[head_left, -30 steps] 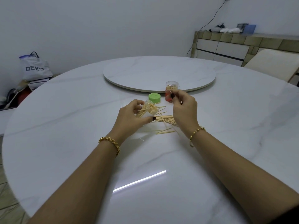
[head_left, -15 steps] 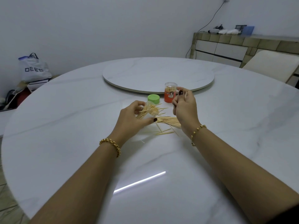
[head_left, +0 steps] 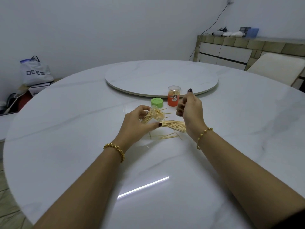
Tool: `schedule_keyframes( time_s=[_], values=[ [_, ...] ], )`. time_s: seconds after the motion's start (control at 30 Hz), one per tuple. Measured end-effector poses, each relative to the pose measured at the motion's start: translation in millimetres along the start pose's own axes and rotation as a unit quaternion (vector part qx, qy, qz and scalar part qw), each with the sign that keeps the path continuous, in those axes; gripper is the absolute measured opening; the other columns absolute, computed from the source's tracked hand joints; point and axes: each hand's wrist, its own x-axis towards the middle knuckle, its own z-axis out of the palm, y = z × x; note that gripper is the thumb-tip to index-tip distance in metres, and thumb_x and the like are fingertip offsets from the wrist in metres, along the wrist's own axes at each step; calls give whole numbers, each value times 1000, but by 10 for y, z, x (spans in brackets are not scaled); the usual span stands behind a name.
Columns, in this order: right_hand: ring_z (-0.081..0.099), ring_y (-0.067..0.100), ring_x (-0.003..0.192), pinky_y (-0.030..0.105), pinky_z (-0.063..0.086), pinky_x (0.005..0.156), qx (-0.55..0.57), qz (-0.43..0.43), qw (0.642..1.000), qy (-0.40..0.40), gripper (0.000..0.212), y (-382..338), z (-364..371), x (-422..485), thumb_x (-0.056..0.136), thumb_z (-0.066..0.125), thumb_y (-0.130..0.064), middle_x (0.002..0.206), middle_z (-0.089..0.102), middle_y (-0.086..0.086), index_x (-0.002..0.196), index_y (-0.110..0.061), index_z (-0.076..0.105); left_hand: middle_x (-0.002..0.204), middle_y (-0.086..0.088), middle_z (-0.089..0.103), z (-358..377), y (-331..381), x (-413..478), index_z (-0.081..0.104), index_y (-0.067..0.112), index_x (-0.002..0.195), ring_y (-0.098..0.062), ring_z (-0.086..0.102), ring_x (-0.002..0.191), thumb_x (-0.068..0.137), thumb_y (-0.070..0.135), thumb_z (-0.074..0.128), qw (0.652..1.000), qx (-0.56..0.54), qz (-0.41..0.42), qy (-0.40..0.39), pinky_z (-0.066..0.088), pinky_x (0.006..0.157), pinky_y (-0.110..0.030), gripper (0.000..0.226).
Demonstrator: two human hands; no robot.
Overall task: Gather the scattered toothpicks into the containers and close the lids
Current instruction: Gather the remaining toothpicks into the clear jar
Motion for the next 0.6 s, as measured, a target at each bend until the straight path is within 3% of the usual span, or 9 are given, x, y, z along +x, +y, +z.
schedule_keyframes(
  time_s=[0.1, 0.2, 0.37, 0.5, 0.6],
  values=[
    [44, 13, 48, 26, 39, 56, 64, -1, 998, 23, 40, 0, 14, 31, 105, 25, -31, 57, 41, 1, 69, -16, 36, 112, 3, 61, 23, 1, -8, 59, 21, 119, -10, 57, 104, 69, 33, 84, 1000, 3, 3, -4, 39, 72, -1, 58],
    [65, 15, 62, 36, 51, 77, 128, 6, 992, 2, 39, 0, 25, 20, 105, 23, -33, 60, 61, 2, 77, -15, 44, 111, 4, 61, 56, -1, -15, 60, 22, 118, -8, 57, 102, 68, 33, 84, 1000, 6, 9, -6, 40, 71, 1, 56],
    [70, 21, 96, 40, 46, 102, 88, -29, 992, -87, 37, 59, 60, -61, 104, 22, -36, 88, 74, 5, 93, -14, 51, 110, 3, 64, 105, 5, -27, 60, 22, 116, -7, 59, 100, 66, 35, 85, 1000, 6, 25, -16, 47, 77, -10, 58],
    [62, 11, 113, 42, 37, 109, 41, -21, 989, -143, 40, 149, 75, -115, 104, 22, -39, 107, 72, 3, 104, -17, 55, 106, 5, 64, 106, 34, -35, 60, 23, 113, 1, 58, 94, 67, 32, 85, 999, -11, 29, -14, 46, 72, -6, 53],
    [55, 7, 120, 32, 46, 99, -21, -8, 986, -164, 41, 185, 78, -131, 104, 26, -36, 121, 66, -2, 118, -15, 59, 105, 4, 65, 93, 35, -25, 61, 23, 111, 1, 59, 96, 67, 31, 85, 999, -26, 29, -8, 44, 72, -3, 51]
  ],
)
